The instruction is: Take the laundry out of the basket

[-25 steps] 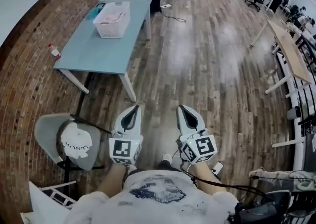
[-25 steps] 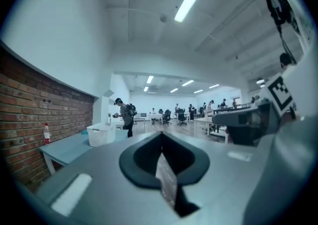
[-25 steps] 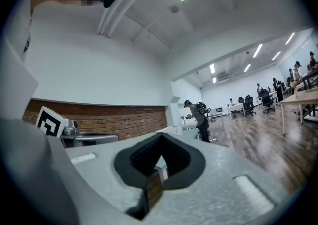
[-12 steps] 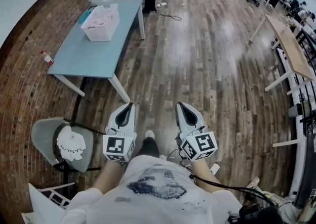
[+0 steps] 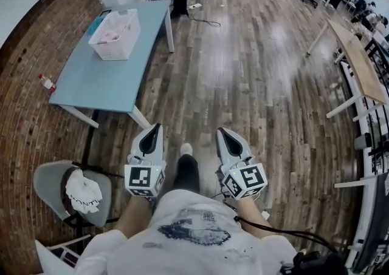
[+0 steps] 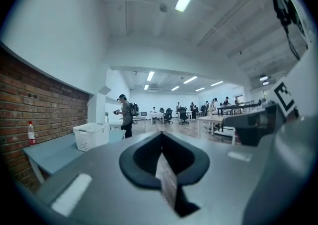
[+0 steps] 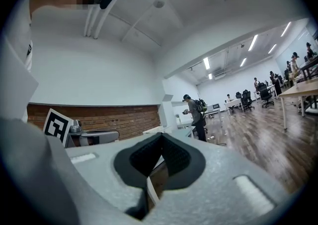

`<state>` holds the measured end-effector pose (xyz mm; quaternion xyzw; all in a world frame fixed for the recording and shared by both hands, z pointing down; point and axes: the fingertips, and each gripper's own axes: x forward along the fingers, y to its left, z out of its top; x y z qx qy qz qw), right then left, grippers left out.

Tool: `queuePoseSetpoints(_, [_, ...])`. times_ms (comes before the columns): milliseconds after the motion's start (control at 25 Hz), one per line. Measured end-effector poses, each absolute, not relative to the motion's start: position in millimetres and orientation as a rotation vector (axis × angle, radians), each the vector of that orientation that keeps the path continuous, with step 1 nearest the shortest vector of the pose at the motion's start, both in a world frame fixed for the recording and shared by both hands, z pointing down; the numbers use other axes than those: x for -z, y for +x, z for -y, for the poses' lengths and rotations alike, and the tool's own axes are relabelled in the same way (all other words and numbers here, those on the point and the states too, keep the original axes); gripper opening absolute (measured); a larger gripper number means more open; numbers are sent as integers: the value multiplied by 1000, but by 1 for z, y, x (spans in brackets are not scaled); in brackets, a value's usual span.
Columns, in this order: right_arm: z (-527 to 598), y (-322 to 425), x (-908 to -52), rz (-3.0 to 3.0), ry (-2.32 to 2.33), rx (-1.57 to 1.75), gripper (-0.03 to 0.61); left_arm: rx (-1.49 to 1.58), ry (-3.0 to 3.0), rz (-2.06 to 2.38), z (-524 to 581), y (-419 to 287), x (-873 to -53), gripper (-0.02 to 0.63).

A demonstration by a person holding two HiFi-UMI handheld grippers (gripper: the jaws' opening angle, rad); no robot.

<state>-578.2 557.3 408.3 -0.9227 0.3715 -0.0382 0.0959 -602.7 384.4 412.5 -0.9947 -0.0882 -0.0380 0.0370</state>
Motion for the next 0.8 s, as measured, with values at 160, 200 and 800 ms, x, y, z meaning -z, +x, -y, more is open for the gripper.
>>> queuePoseSetpoints(160, [-514, -511, -422, -1145, -2723, 176, -3, 159, -3067, 203, -339, -539, -433, -9])
queuePoseSetpoints(200, [-501, -492, -423, -1164, -2720, 188, -3, 168, -3081, 184, -326, -520, -435, -9])
queuePoseSetpoints(800, [-323, -211, -417, -1351, -2635, 278, -3, 198, -3108, 42, -177, -278, -423, -9])
